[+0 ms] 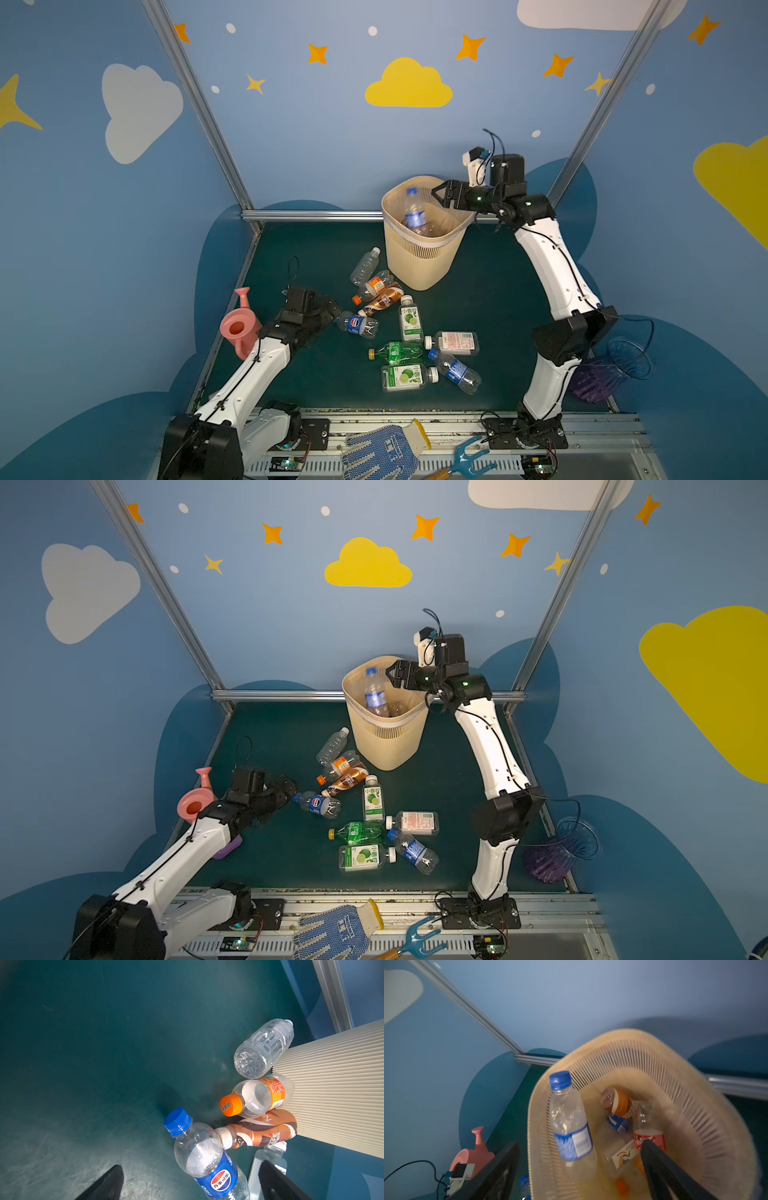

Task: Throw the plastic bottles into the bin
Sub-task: 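Lift the water bottle with the right gripper over the bin and release it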

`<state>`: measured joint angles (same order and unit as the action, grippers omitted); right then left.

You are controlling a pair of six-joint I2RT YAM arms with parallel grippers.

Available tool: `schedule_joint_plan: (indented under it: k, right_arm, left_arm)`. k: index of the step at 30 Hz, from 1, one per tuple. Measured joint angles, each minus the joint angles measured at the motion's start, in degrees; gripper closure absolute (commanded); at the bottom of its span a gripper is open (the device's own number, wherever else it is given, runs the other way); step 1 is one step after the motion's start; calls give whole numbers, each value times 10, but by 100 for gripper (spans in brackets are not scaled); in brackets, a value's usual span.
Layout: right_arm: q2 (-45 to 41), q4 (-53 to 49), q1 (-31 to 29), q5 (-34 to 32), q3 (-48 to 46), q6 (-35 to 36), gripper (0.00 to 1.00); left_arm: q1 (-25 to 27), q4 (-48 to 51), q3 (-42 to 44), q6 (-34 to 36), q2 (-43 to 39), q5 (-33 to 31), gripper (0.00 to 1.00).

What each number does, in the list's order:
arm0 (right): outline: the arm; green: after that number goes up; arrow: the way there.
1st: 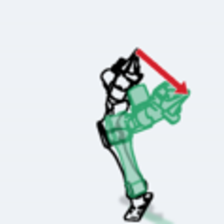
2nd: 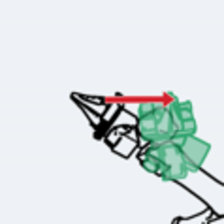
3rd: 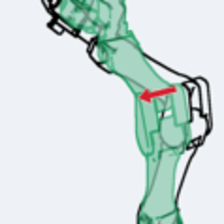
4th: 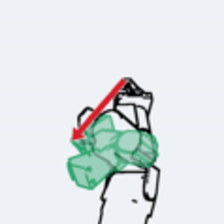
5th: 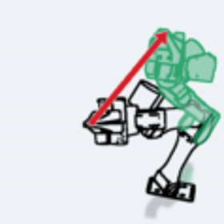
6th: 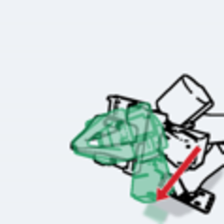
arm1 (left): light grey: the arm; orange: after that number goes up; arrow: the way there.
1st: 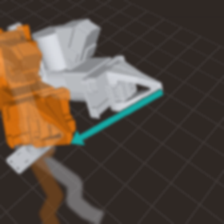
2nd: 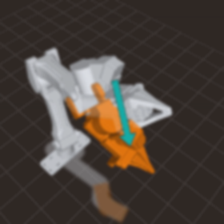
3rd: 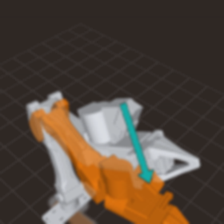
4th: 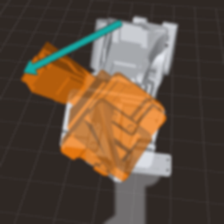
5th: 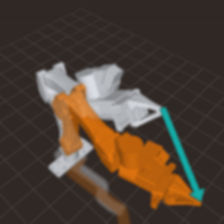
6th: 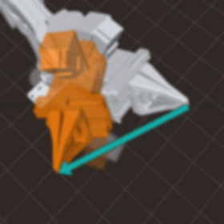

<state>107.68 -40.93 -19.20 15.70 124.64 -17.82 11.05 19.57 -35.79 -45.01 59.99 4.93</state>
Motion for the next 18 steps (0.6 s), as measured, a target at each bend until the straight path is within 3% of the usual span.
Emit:
schedule_joint_plan:
  k: [4,10,14,18]
  right_arm:
    - [-71,-7,20,-39,-35,7,3]
    - [-260,55,42,-71,-72,14,3]
    - [-360,109,67,-69,-193,5,3]
    - [-398,133,108,-67,-367,-17,3]
  left_arm:
    - [0,9,0,0,-27,-9,0]
    - [12,13,0,-20,-52,-17,0]
    - [55,13,0,-42,-51,-24,0]
    - [111,-1,0,-74,-19,-29,1]
